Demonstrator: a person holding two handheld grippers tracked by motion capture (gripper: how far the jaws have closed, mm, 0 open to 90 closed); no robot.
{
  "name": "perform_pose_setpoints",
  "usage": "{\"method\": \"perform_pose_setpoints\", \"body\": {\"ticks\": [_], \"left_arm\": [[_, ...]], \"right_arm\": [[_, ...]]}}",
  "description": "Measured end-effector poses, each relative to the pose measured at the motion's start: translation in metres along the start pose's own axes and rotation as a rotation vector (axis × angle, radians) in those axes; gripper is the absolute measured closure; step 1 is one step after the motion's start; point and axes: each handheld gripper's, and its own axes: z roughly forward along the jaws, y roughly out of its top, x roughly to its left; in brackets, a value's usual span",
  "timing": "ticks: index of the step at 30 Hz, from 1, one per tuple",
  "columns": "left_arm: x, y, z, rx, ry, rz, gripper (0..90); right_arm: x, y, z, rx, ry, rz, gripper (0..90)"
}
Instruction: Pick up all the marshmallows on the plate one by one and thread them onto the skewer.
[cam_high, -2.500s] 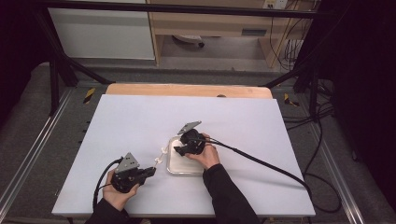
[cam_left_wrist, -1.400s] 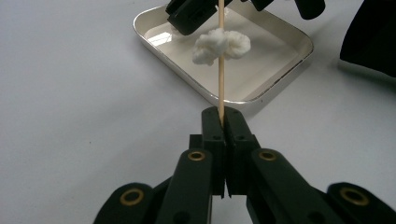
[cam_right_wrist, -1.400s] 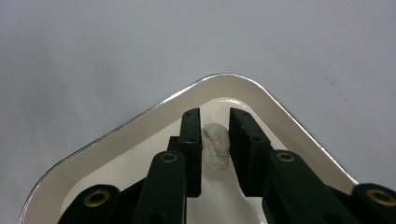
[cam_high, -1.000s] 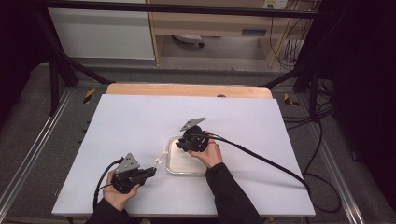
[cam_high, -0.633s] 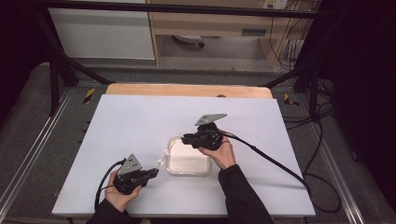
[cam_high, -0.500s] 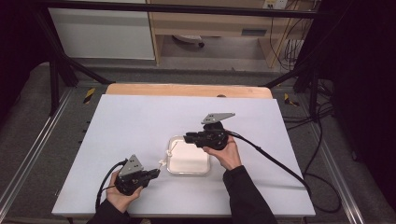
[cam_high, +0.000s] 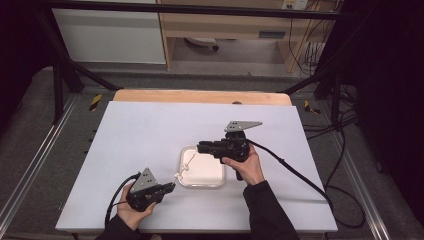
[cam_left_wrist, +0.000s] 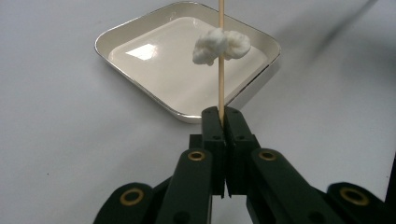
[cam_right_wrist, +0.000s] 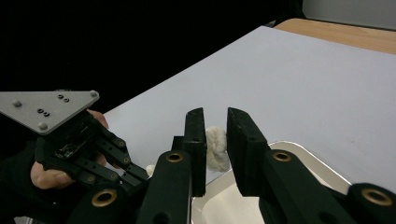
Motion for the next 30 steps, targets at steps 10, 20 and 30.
{"method": "perform_pose_setpoints", "body": {"ticks": [10,20,30], "left_arm": [[-0.001,0.000,-0.001,-0.008,0.001,0.002,88.4],[-0.001,-0.002,-0.001,-0.010,0.003,0.004,88.4],[-0.002,-0.002,0.000,-0.018,-0.001,0.022,88.5]], "right_arm": [[0.001,-0.003,0.004,-0.002,0.035,0.017,78.5],[-0.001,-0.008,0.010,-0.001,0.062,0.062,78.7],[-0.003,-0.016,0.013,-0.022,0.086,0.101,78.6]]}}
